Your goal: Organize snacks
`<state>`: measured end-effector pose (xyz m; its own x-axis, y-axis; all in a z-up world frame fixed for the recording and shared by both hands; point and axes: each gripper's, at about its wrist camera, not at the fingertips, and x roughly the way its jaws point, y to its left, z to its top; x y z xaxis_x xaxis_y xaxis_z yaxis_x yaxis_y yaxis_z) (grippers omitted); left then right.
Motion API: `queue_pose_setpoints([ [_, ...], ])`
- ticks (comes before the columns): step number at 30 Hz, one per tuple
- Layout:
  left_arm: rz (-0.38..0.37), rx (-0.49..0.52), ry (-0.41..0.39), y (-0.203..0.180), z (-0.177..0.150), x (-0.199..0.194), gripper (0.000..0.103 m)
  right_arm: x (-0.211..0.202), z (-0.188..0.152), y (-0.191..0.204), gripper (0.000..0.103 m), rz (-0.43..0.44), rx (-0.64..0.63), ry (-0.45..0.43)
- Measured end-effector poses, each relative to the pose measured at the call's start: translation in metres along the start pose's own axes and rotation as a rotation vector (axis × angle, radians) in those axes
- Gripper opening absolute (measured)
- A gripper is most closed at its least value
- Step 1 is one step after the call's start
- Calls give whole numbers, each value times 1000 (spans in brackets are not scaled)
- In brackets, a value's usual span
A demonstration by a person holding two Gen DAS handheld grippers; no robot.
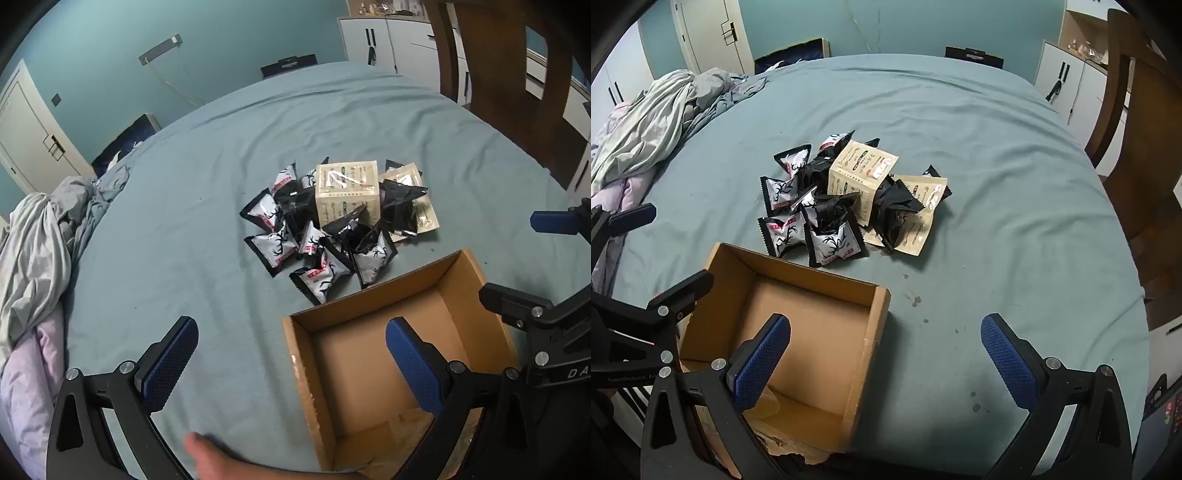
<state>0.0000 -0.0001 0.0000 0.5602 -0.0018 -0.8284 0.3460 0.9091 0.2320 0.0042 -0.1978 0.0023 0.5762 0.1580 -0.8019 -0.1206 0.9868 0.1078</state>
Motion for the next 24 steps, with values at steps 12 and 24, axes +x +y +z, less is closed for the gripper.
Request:
queue_pose_setpoints([
  [12,-5,-2,13,-6,10,-5,103,0,-2,-2,103,-1,-19,9],
  [24,-1,-6,8,2,0,2,103,1,-2,7,103,-18,-32,11],
])
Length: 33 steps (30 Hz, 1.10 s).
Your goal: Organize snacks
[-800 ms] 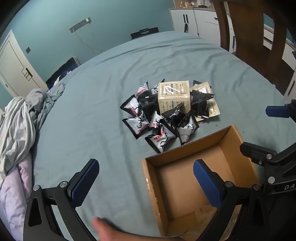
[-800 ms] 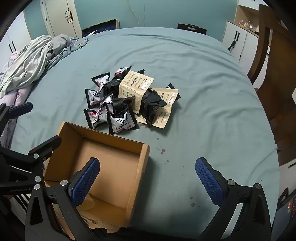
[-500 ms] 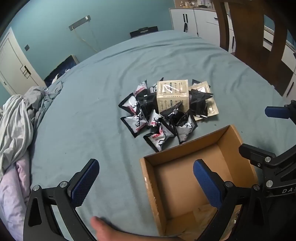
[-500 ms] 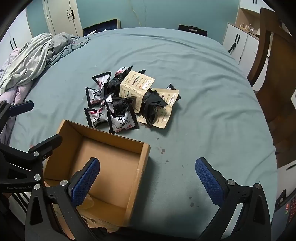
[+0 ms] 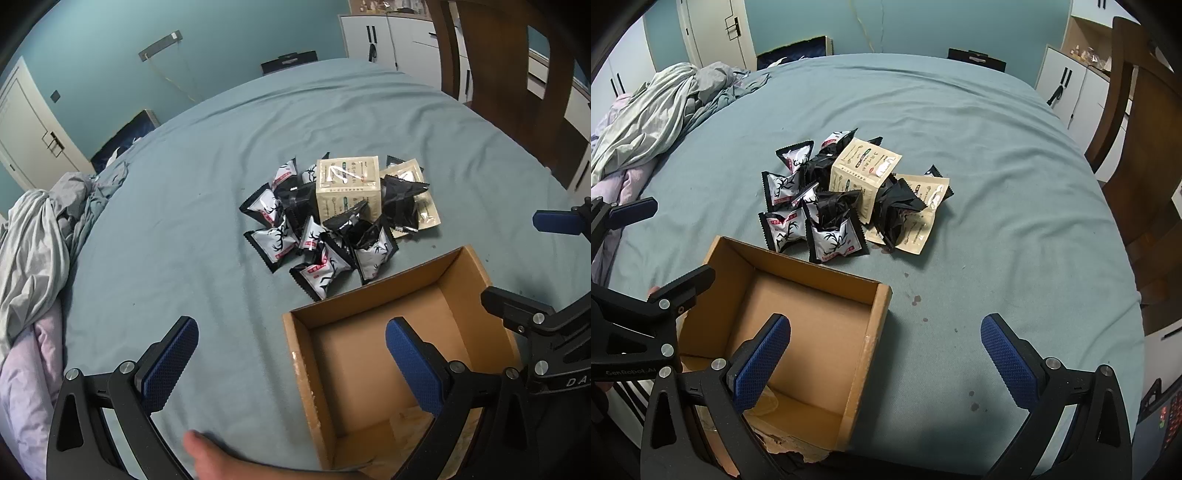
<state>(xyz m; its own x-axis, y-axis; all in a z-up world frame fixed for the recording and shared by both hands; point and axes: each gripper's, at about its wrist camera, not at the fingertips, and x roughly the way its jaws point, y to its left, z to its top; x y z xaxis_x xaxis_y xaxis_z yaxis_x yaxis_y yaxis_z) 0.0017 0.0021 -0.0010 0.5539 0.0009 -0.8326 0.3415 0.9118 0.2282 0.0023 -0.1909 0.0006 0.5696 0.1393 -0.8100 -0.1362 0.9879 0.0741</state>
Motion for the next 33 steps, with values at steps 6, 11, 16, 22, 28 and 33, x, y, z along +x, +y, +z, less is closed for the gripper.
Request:
queue_pose_setpoints([
  [6,-2,0,0,0,-2,1,103,0,1,1,103,0,-1,5],
  [11,-1,0,-1,1,-2,0,103,1,1,2,103,-2,-3,7],
  [16,-3,0,-2,-1,-1,0,103,5,1,3,103,1,-3,20],
  [22,2,4,4,-2,0,1,103,5,1,-2,103,19,19,17],
  [28,1,-2,1,-2,1,-1,103,2,-1,-5,103,35,38,12],
  [33,-2,11,-6,-5,-1,-3,103,1,0,-10,103,50,57,11],
])
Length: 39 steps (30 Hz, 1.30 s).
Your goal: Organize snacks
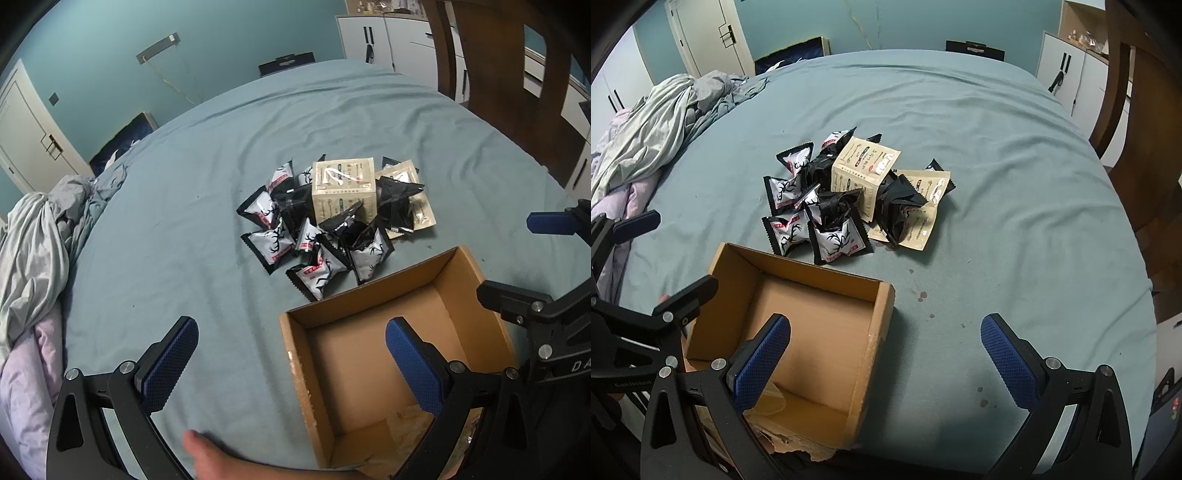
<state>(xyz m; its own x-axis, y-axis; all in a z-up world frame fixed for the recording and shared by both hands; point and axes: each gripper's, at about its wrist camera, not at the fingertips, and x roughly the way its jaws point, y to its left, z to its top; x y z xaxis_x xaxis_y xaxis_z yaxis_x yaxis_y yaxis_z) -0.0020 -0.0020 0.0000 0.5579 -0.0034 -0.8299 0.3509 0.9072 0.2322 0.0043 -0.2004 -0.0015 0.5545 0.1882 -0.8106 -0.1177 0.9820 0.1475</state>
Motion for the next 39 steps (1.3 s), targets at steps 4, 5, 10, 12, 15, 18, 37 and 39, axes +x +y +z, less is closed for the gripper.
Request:
queue_pose_setpoints([
  [4,-14,-3,-4,1,1,-2,103,1,5,-5,103,33,19,13],
  [5,-18,-5,-6,1,1,-3,103,2,8,-8,103,47,28,15],
  [10,-36,-10,-11,1,2,-4,103,4,22,-20,103,49,34,1],
  [12,-42,-12,-8,1,3,-4,103,7,29,-27,103,31,45,-3],
  [15,-54,-18,-6,1,3,-3,103,15,39,-38,103,30,74,12],
  [18,-66,-27,-3,3,5,-2,103,24,49,-46,103,35,106,33],
  [37,-79,-90,54,20,14,26,103,127,108,-79,103,108,281,212],
  [39,-76,-112,68,26,16,33,103,135,110,-77,103,129,267,203],
])
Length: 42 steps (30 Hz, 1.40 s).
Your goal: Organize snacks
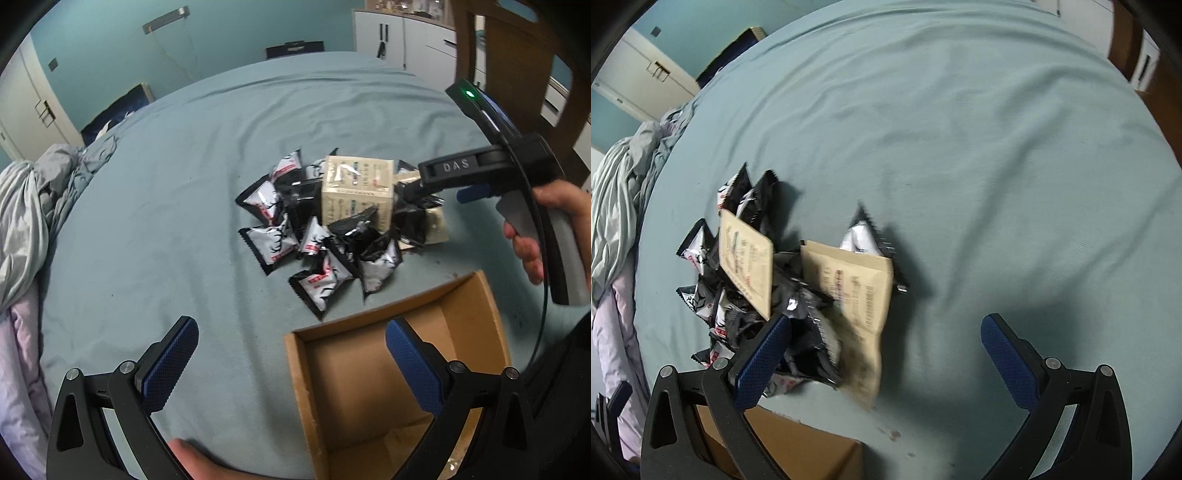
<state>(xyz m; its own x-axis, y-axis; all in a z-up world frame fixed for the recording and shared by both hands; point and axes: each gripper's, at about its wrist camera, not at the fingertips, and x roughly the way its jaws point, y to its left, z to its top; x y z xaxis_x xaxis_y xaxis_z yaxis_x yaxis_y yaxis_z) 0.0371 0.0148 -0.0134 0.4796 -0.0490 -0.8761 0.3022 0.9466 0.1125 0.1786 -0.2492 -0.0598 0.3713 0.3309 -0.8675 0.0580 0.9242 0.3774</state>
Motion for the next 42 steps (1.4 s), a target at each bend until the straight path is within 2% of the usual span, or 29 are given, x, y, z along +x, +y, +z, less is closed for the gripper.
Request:
queue_pose_setpoints([
  [2,6,-18,8,5,2,5,103,5,1,4,102,31,-12,4],
  [7,40,-76,30,20,9,19,103,-2,5,-12,85,69,30,-40],
  [9,54,-91,37,25,10,23,103,-1,5,-20,62,87,58,-44],
  [12,83,-96,45,28,10,30,103,9,3,-32,35,207,107,2],
  [13,87,-97,45,29,10,31,103,9,2,-34,32,240,119,7],
  [15,91,-98,45,30,11,34,103,4,2,-35,15,247,105,-16],
  [17,89,-100,45,31,12,36,103,-7,1,-36,4,266,91,-56],
  [20,72,-97,57,31,13,41,103,-31,-9,-37,3,289,89,-141],
  [23,4,-121,96,36,17,51,103,-54,-27,-33,3,297,70,-213],
  [24,-34,-147,117,40,18,56,103,-62,-33,-32,2,287,59,-242],
  [27,-79,-195,155,48,20,68,103,-98,-59,-23,2,222,-29,-364],
  [31,-140,-243,192,54,23,85,103,-128,-92,-15,2,199,-99,-473],
  [36,-184,-243,234,44,29,104,103,-127,-138,-22,2,235,-57,-484],
  [39,-183,-223,263,35,33,117,103,-134,-161,-26,2,254,-45,-506],
  [41,-159,-216,290,31,34,126,99,-141,-165,-28,2,272,-46,-530],
  [42,-175,-223,305,29,35,131,95,-141,-165,-26,2,262,-49,-536],
])
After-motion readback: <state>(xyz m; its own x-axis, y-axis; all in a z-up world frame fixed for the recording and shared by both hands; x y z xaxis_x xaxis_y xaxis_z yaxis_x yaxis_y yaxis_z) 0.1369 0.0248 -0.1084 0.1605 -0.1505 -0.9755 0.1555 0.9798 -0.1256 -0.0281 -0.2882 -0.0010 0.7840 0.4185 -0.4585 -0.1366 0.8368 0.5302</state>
